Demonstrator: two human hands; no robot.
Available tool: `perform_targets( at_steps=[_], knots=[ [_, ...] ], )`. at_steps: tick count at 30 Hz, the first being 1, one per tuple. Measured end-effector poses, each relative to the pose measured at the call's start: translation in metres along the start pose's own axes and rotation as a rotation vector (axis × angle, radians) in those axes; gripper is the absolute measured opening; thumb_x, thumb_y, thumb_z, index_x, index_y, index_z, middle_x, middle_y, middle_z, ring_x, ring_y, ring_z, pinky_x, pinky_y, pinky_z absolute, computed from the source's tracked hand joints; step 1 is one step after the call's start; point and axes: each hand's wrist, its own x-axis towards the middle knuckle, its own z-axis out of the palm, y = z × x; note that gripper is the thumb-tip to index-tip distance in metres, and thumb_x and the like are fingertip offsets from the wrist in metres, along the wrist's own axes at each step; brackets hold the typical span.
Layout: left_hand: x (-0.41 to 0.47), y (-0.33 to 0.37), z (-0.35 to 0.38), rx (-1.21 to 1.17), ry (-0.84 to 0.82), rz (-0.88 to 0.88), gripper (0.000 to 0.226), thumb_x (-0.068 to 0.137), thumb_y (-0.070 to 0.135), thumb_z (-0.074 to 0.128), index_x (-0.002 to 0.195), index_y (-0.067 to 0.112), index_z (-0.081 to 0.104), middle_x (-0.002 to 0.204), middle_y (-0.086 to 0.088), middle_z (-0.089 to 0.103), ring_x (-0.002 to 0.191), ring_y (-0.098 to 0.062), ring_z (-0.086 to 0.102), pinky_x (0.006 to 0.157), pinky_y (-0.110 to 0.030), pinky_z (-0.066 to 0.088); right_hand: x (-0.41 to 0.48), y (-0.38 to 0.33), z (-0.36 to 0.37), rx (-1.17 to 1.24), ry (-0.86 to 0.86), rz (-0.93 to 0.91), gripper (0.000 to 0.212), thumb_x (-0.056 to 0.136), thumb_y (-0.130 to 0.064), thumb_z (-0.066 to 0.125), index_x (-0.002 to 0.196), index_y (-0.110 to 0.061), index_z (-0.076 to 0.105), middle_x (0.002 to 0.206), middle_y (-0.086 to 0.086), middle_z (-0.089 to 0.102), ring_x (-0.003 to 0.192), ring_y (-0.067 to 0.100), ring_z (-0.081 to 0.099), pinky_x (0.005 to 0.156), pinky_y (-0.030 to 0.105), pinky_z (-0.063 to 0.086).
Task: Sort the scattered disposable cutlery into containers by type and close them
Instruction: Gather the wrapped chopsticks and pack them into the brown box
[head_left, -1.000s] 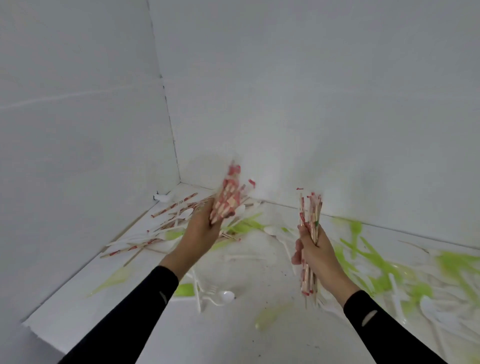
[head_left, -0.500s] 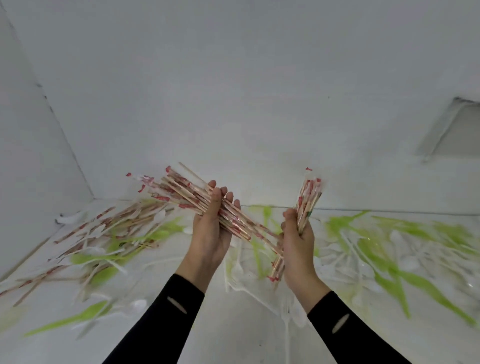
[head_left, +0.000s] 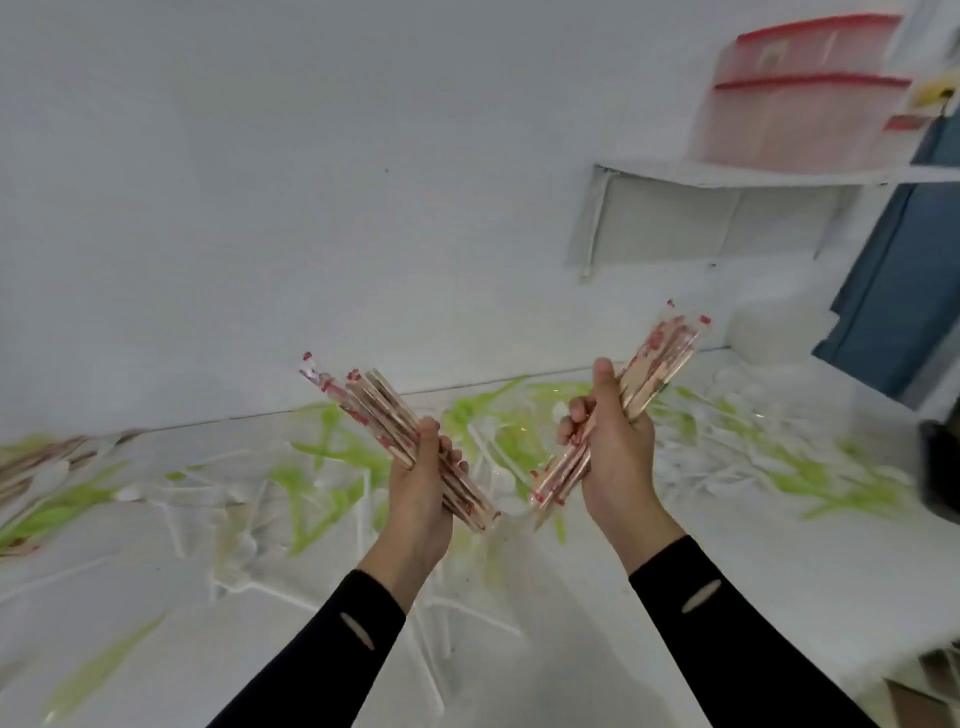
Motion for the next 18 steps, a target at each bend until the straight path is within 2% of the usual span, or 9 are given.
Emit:
perform_targets(
  at_steps=[3,5,7,10,13,16,18],
  knots=[
    [-0.009,-0.055,0.023,-0.039,-0.025,-0.155,0.010,0.099,0.028,0.053,0.098,0.019,0.056,0.073,0.002,0.059,0.062,-0.010,0.060,0.068,-0.030,0.051,0.005,-0.023,-0.026,-0.001,0.019,-0.055,0.036,0.094,-0.037,0.063,0.070,-0.016,0.046,0.053,0.000,0.043,0.043,0.016,0.041,0.044,0.025,0.038],
    [-0.021,-0.082,0.047,-0.088,-0.058,-0.287,0.012,0.101,0.030,0.050,0.101,0.019,0.057,0.085,0.001,0.063,0.073,-0.013,0.063,0.069,-0.034,0.053,0.005,-0.027,-0.043,-0.033,0.022,-0.081,0.037,0.094,-0.037,0.062,0.067,-0.018,0.047,0.053,0.001,0.043,0.044,0.016,0.042,0.045,0.026,0.037],
    [-0.033,-0.098,0.071,-0.172,-0.088,-0.410,0.016,0.102,0.033,0.048,0.104,0.020,0.058,0.094,0.000,0.064,0.084,-0.016,0.063,0.064,-0.033,0.058,0.001,-0.021,-0.059,-0.107,0.003,-0.059,0.039,0.093,-0.039,0.063,0.064,-0.018,0.048,0.055,0.003,0.044,0.048,0.019,0.044,0.049,0.028,0.039],
    [-0.045,-0.118,0.105,-0.129,-0.157,-0.544,0.026,0.101,0.040,0.046,0.097,0.021,0.065,0.096,-0.004,0.068,0.084,-0.022,0.068,0.055,-0.032,0.058,-0.001,-0.021,-0.088,-0.173,0.009,-0.039,0.042,0.093,-0.040,0.062,0.067,-0.009,0.050,0.058,0.013,0.046,0.051,0.023,0.046,0.056,0.033,0.047],
    [-0.045,-0.142,0.128,-0.121,-0.213,-0.554,0.024,0.101,0.038,0.046,0.103,0.020,0.060,0.110,-0.003,0.066,0.100,-0.022,0.064,0.070,-0.036,0.056,0.008,-0.046,-0.115,-0.215,0.046,-0.070,0.041,0.098,-0.039,0.053,0.071,-0.009,0.046,0.054,0.009,0.045,0.043,0.022,0.046,0.048,0.028,0.045],
    [-0.039,-0.160,0.151,-0.168,-0.216,-0.497,0.019,0.103,0.031,0.044,0.098,0.018,0.057,0.099,0.002,0.066,0.093,-0.014,0.063,0.086,-0.037,0.049,0.021,-0.076,-0.152,-0.245,0.138,-0.132,0.036,0.099,-0.039,0.052,0.075,-0.013,0.046,0.051,0.001,0.038,0.040,0.017,0.037,0.040,0.024,0.035],
    [-0.033,-0.167,0.168,-0.187,-0.255,-0.468,0.020,0.103,0.031,0.043,0.095,0.020,0.056,0.091,0.005,0.069,0.090,-0.012,0.065,0.091,-0.037,0.046,0.026,-0.088,-0.175,-0.256,0.218,-0.161,0.034,0.098,-0.038,0.055,0.076,-0.012,0.046,0.050,-0.002,0.034,0.040,0.015,0.031,0.038,0.025,0.030]
  ],
)
